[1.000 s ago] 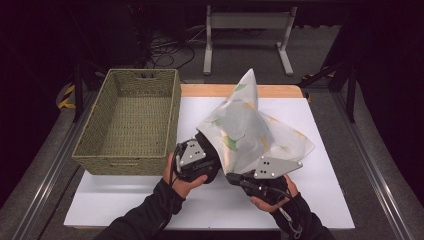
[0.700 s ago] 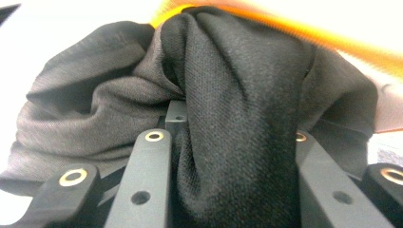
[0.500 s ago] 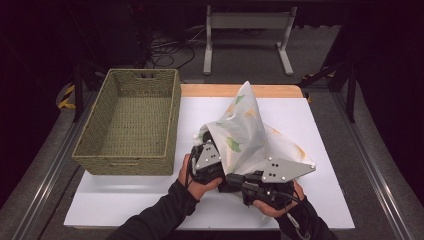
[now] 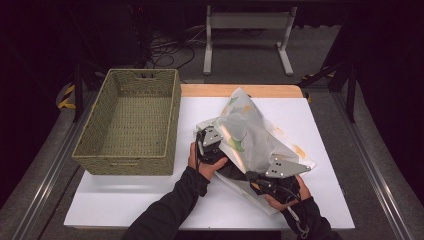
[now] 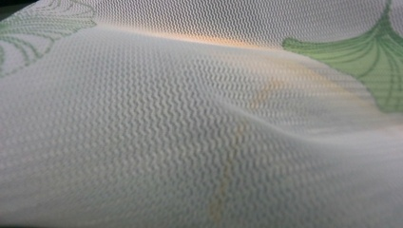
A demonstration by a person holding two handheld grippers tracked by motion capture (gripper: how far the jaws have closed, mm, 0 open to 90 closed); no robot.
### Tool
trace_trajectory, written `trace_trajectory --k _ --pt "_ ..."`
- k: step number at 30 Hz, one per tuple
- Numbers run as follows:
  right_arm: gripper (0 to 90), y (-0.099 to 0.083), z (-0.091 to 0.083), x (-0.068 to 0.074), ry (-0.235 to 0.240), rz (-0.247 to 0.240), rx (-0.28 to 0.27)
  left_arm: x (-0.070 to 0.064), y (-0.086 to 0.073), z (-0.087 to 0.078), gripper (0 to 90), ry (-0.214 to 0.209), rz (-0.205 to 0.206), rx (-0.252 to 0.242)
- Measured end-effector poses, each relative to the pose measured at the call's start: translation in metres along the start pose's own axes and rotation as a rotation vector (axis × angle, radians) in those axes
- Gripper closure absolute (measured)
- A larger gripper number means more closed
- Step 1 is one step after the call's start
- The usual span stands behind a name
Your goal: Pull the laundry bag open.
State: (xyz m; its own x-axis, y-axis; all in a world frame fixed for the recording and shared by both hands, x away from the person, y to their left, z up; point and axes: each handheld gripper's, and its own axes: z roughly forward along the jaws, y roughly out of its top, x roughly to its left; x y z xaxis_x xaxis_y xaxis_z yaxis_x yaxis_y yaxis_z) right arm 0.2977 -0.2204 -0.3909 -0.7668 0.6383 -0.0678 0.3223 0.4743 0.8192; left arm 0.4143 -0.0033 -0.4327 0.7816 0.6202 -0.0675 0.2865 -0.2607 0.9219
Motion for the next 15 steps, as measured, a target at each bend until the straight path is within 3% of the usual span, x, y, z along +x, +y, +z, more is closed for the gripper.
trace_trajectory --k 3,4,5,6,9,10,15 --pt "89.1 -0.004 -0.001 -0.006 -0.022 0.020 0.001 -0.001 0.002 -0.010 57.1 -0.070 0.013 0.017" --pt "89.1 -0.005 -0.002 -0.007 -0.030 0.022 0.000 -0.001 0.002 -0.016 53.0 -0.107 0.026 0.027" --pt "89.1 -0.005 -0.003 -0.009 -0.030 0.033 -0.010 -0.003 0.002 -0.021 47.3 -0.118 0.047 0.041" --pt "89.1 -0.005 -0.004 -0.010 -0.033 0.035 -0.013 -0.004 0.002 -0.028 42.0 -0.117 0.082 0.058" --pt "89.1 -0.005 -0.006 -0.012 -0.035 0.048 -0.022 -0.005 0.000 -0.046 28.2 -0.148 0.120 0.117" --pt "89.1 -0.004 -0.006 -0.012 -0.038 0.049 -0.023 -0.005 -0.002 -0.052 23.8 -0.140 0.139 0.141" --pt "89.1 -0.003 -0.007 -0.012 -0.033 0.054 -0.032 -0.005 -0.020 -0.069 14.6 -0.131 0.201 0.259"
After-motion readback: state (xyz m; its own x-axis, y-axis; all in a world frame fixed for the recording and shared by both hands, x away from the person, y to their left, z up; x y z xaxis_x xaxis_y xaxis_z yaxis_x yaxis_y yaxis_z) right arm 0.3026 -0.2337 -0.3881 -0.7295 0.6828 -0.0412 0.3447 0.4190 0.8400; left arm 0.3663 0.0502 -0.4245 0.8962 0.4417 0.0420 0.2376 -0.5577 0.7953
